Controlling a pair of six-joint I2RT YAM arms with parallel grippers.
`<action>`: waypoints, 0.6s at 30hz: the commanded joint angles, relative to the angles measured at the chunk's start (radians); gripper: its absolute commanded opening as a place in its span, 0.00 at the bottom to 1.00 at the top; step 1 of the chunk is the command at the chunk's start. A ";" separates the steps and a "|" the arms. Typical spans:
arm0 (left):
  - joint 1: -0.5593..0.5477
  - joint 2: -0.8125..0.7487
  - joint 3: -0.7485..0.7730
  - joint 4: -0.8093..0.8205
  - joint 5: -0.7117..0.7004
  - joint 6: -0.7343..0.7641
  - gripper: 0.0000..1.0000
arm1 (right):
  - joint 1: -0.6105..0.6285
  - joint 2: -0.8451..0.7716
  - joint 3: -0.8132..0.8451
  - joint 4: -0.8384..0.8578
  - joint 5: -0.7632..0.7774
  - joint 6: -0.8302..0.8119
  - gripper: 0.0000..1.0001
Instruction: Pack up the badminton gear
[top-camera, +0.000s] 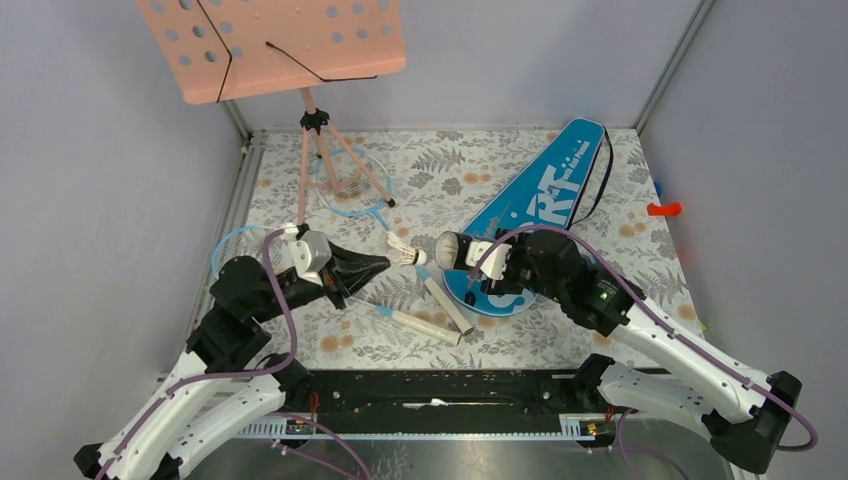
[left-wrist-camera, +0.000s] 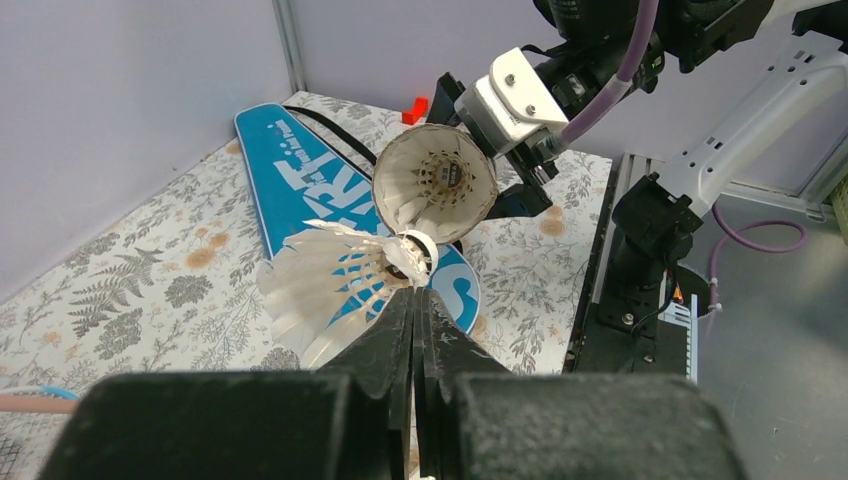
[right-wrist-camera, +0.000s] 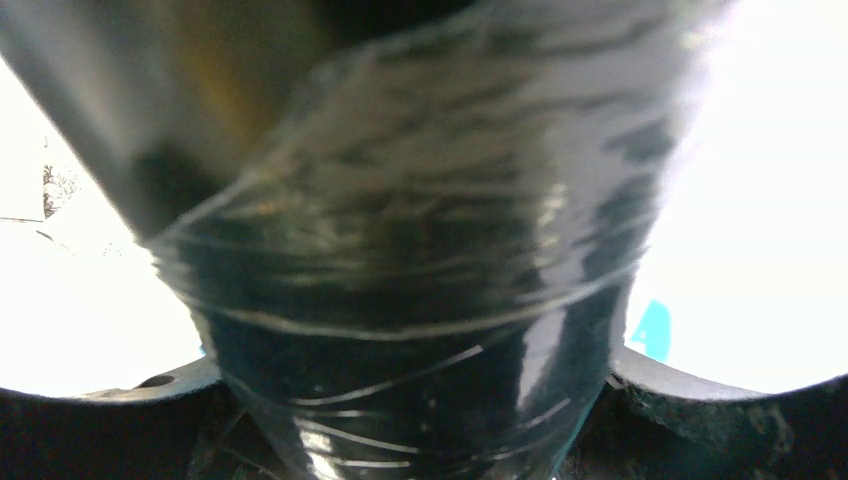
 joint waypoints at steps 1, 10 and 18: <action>-0.004 0.035 0.025 0.015 0.030 0.000 0.00 | -0.009 -0.001 0.054 0.015 -0.013 -0.026 0.24; -0.037 0.120 0.059 0.092 0.048 -0.029 0.00 | -0.009 0.052 0.074 -0.008 -0.059 -0.006 0.24; -0.040 0.039 0.071 0.028 -0.139 0.002 0.00 | -0.009 0.087 0.087 -0.011 -0.038 -0.004 0.23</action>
